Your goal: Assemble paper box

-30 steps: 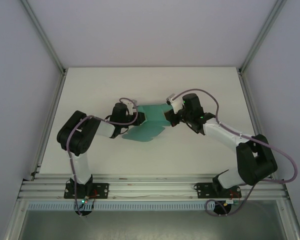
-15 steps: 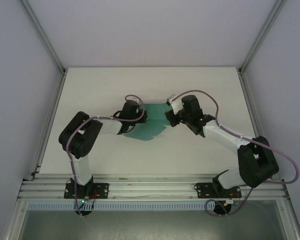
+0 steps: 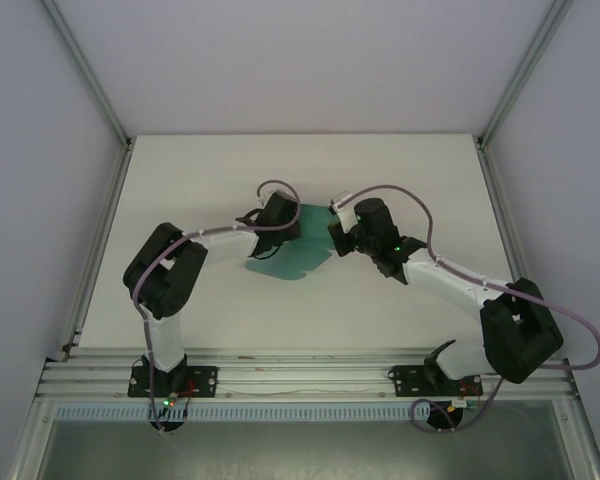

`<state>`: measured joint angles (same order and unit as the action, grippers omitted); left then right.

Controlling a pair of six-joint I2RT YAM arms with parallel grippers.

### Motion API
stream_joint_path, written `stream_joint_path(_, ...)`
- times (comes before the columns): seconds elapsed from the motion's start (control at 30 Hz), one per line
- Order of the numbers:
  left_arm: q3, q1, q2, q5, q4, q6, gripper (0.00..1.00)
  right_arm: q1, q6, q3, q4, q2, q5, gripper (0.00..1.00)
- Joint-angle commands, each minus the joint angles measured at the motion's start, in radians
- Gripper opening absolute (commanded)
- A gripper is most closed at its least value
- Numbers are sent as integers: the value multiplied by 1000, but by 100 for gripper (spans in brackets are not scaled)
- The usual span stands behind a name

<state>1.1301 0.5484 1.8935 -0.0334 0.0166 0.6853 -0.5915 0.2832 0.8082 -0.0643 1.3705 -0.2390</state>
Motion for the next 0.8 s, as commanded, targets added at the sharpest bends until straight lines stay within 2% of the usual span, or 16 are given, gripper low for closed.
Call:
stream_joint_path(0.0,47,-65,81,-370,237,76,0,-27,20,-14,53,-34,-20,0)
stream_joint_path(0.1,125,-63,122,-423,371,115,0,-28,17,-14,42,-33,-28,0)
stream_joint_path(0.2,128,-63,126,-394,368,113,0,-27,17,-6,35,-27,-27,0)
stream_joint_path(0.3,40,-63,69,-311,210,46,0,-29,27,-5,37,-25,-28,0)
stream_joint_path(0.47,-184,-61,-95,-149,-161,-89,1,-24,39,-10,31,-23,3,0)
stream_joint_path(0.57,-242,-61,-156,-114,-236,-128,20,-18,48,-17,26,-34,-17,0)
stream_joint_path(0.7,-280,-68,-197,-26,-289,-200,32,-1,83,-24,39,-28,-99,0)
stream_joint_path(0.77,-312,-80,-217,27,-331,-205,41,10,85,-28,39,-21,-118,0)
